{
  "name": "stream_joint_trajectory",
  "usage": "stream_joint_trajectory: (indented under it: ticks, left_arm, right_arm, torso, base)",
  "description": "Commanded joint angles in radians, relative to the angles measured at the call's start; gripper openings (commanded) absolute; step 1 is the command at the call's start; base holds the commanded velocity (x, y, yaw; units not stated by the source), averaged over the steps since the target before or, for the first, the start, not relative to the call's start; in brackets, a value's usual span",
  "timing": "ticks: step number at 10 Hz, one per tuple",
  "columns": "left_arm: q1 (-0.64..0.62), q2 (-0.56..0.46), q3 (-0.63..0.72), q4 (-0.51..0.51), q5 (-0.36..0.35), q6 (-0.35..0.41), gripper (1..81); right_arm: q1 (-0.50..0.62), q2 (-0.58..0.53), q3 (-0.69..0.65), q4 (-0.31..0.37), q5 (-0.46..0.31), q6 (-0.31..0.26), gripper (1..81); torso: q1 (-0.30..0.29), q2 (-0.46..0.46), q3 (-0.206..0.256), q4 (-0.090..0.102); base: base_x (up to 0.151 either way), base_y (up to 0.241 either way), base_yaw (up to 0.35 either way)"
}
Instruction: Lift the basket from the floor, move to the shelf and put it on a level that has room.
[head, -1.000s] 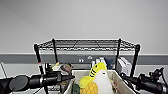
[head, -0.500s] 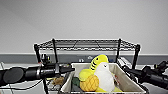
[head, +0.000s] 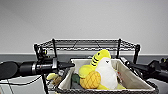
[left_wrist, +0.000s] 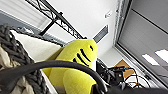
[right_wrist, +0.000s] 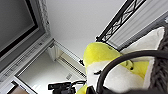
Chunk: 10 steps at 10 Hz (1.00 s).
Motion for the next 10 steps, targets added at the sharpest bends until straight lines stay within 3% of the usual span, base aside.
stream_joint_trajectory:
  ticks: [1,5,10]
  left_arm:
    - [-0.263,0.04,-0.036,-0.003,-0.019,-0.084,1.0]
    - [-0.37,0.063,-0.093,-0.003,0.004,-0.176,1.0]
    - [-0.484,0.109,-0.187,-0.028,0.044,-0.217,1.0]
  right_arm:
    - [0.263,0.008,-0.032,-0.013,-0.025,0.121,1.0]
    - [0.379,0.024,-0.076,-0.015,-0.074,0.206,1.0]
    - [0.538,0.103,-0.163,-0.011,-0.111,0.311,1.0]
  torso:
    - [0.0,0.0,0.0,0.0]
    - [0.0,0.0,0.0,0.0]
    - [0.0,0.0,0.0,0.0]
  base:
    - [0.0,0.0,0.0]
    - [0.0,0.0,0.0]
    - [0.0,0.0,0.0]
